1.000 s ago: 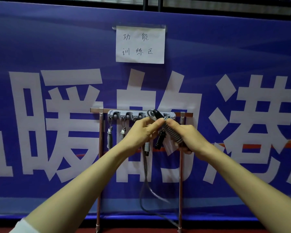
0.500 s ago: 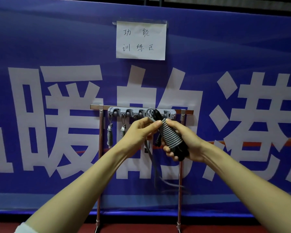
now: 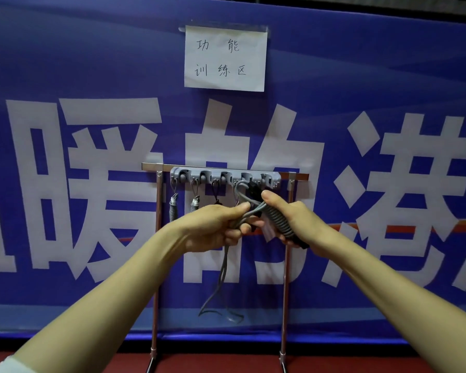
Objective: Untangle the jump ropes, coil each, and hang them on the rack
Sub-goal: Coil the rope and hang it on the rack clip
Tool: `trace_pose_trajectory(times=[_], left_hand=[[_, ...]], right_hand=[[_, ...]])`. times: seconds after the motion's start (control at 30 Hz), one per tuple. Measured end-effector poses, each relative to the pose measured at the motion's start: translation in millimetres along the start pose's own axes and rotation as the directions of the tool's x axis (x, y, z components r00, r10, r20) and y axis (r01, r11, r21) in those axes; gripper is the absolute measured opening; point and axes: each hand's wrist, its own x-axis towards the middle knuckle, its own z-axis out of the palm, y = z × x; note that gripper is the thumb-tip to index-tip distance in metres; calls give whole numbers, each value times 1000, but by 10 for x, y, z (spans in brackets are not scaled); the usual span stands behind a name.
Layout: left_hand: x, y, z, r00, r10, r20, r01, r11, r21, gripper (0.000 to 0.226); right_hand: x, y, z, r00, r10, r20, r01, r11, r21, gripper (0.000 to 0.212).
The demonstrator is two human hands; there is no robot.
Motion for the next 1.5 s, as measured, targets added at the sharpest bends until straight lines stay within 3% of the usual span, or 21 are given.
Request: trace_pose_trajectory(times=[0.13,0.23,0.3,0.43,0.53,0.57,0.7,0.73,0.8,0.9,0.97,1.03,1.13,1.2,1.27,1.37,1.43,1.5], left_hand=[[-23,-16,-41,998,-53,40,55,997,-60,22],[-37,-68,-44,997,82,-14,-81,994,71,21],[-42,-109,-35,964,258,-69,-241,950,197,21],[-16,-205,-133,793,603,-90,-483,712,510,13],[-20,-205,-191,657,753,39,-608,498,618,14],[-27,-177,-174,644,761,85,-631,465,621,13],[-13,-33,-241,753,635,174,-586,527,615,14],[-15,28,-293,778,589,221,-555,478,680,7],[-5,196,-343,795,499,346,-511,242,825,16],[23,427,-299,789,325,521,-523,-89,848,13],[55,480,-227,821,234,521,-486,-193,852,13],[115,425,-177,881,209,424,-379,-224,898,12],[141,264,-121,892,381,241,-224,-90,970,8],[120,165,-48,821,570,34,-144,149,978,9],[121,59,42,704,679,-210,-118,403,908,11],[133,-61,161,639,629,-444,-201,693,693,16],[127,-78,175,688,492,-534,-332,867,371,17],[112,-45,154,796,304,-524,-339,940,30,14]], right_hand=[[-7,2,-11,999,-37,-36,33,995,-99,74],[-16,-2,-42,1000,-21,-13,20,997,-73,76],[-38,-18,-46,999,7,38,-6,999,-42,76],[-128,-60,8,975,32,218,-33,999,-2,78],[-178,-76,17,915,28,403,-73,993,96,72],[-178,-75,2,884,31,466,-103,986,129,73],[-120,-100,-113,734,107,671,-249,961,118,69],[-102,-108,-140,699,144,701,-276,958,77,69],[-88,-155,-181,660,241,711,-288,956,-57,69],[-48,-275,-170,706,366,606,-208,926,-316,65],[-1,-351,-118,768,388,509,-120,868,-481,65],[38,-380,-37,824,387,414,-53,780,-624,70],[61,-328,81,957,219,192,33,574,-818,74],[62,-279,121,999,-26,42,48,395,-918,74],[74,-235,131,979,-199,-32,25,276,-961,75],[113,-174,118,940,-331,-86,-7,232,-973,75],[144,-135,76,895,-429,-123,-14,250,-968,78],[171,-101,21,842,-522,-140,-5,251,-968,78]])
